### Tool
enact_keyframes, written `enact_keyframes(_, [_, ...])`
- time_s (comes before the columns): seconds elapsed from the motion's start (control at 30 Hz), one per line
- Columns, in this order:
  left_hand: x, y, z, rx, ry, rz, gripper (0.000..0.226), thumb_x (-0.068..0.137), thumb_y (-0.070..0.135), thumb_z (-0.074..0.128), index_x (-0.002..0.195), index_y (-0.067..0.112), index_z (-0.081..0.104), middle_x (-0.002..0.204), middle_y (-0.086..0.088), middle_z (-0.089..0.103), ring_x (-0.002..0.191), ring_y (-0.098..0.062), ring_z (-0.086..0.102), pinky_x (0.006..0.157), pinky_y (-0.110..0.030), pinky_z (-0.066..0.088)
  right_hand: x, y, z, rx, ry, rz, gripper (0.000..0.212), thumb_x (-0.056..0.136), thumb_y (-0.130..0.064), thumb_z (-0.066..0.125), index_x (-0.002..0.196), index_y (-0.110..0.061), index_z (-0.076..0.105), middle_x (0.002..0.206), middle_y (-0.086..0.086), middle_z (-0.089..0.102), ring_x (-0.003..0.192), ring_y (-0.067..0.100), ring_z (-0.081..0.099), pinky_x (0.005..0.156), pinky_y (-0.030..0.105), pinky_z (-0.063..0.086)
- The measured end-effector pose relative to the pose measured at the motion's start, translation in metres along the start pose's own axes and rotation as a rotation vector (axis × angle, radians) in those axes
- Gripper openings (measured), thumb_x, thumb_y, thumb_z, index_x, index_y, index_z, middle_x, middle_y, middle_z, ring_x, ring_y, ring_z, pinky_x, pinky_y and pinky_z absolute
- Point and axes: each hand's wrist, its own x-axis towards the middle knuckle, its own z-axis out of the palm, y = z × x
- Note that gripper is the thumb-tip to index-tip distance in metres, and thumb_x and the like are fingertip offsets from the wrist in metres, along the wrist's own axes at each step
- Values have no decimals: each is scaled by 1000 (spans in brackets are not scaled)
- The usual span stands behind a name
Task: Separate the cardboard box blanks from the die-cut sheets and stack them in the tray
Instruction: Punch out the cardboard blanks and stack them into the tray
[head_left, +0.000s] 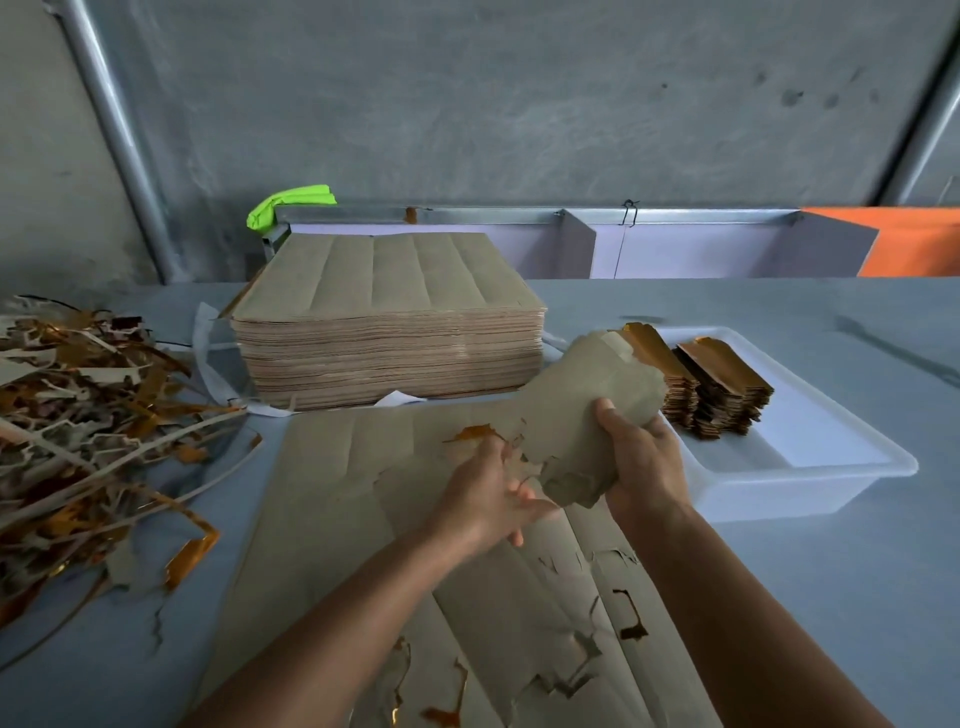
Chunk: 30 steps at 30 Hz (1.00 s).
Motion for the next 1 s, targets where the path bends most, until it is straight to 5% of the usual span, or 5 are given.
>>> enact_keyframes(0.07, [-5,-9,3,57,23,55,4,91,20,60,91,17,57,65,1,60,45,-7,48,50,-21,40,0,-1,-2,3,51,-11,13,89,-17,64,90,-27,56,92,-2,64,87,19,62,64,38,52])
enact_keyframes(0.23, [-20,-37,-15,402,16,143,24,93,20,55,77,10,69,71,0,64,70,-13,60,65,-22,42,7,-9,-20,5,250,-40,22,92,-16,59,111,-23,51,103,0,59,94,23,56,81,49,51])
enact_keyframes(0.4, [-9,-52,-33,411,486,-54,36,72,35,78,91,19,52,80,3,62,77,-18,61,66,-27,43,2,4,-25,-52,210,29,28,92,-14,59,117,-20,51,105,4,59,93,24,56,75,43,48])
enact_keyframes(0.83, [10,-69,-50,700,344,-251,24,86,22,61,106,9,64,116,-15,59,107,-31,56,87,-34,46,-42,47,6,-112,-193,434,8,83,-6,67,90,-7,63,71,9,73,71,26,68,51,32,54])
enact_keyframes(1.0, [14,-65,-57,642,290,-369,19,90,12,46,92,16,65,111,-12,65,102,-31,59,80,-32,44,-63,83,3,-183,-234,541,24,81,-7,69,104,-2,66,91,17,73,89,35,68,73,42,57])
